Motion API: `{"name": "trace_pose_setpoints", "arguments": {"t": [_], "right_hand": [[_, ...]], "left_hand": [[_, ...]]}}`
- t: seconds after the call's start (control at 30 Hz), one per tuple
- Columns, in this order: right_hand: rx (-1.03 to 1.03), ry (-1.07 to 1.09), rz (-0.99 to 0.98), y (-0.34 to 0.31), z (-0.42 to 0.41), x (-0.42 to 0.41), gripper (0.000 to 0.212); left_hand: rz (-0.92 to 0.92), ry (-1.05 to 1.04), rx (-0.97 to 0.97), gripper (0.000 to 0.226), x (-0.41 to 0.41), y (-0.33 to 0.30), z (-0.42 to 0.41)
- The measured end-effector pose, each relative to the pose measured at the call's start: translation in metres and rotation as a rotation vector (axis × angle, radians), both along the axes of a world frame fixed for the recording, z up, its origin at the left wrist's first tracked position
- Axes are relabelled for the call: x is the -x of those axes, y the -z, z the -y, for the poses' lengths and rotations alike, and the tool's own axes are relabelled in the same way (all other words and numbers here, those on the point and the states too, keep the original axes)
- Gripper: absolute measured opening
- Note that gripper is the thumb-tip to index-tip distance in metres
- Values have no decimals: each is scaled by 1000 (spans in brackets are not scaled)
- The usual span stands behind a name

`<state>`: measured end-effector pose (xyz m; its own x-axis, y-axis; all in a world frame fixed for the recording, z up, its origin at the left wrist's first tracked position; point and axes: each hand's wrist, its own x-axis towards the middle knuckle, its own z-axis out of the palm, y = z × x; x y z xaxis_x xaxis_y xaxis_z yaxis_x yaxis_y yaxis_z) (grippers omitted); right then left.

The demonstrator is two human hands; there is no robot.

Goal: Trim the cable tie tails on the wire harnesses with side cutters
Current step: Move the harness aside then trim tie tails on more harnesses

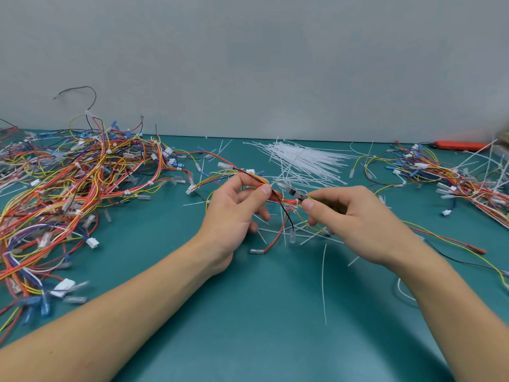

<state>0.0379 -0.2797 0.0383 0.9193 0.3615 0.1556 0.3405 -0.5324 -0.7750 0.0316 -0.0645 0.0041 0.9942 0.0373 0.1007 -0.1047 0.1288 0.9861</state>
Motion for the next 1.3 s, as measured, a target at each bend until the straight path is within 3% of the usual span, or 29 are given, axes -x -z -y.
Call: {"name": "trace_pose_setpoints", "arguments": {"t": [0.53, 0.77, 0.97, 1.13, 1.3], "right_hand": [[7, 15, -68, 4, -4, -1, 28], [26, 23, -58, 6, -3, -2, 18], [77, 14, -19, 3, -5, -1, 35], [-138, 117, 17, 7, -5, -7, 52], [-320, 267, 17, 11, 4, -16, 48]], "left_hand": [[18, 1, -26, 7, -2, 7, 0], [-6, -9, -31, 13, -2, 8, 0], [-24, 10, -16, 12, -1, 5, 0], [-77, 37, 64, 11, -3, 0, -5], [-132, 119, 138, 8, -4, -5, -10]]}}
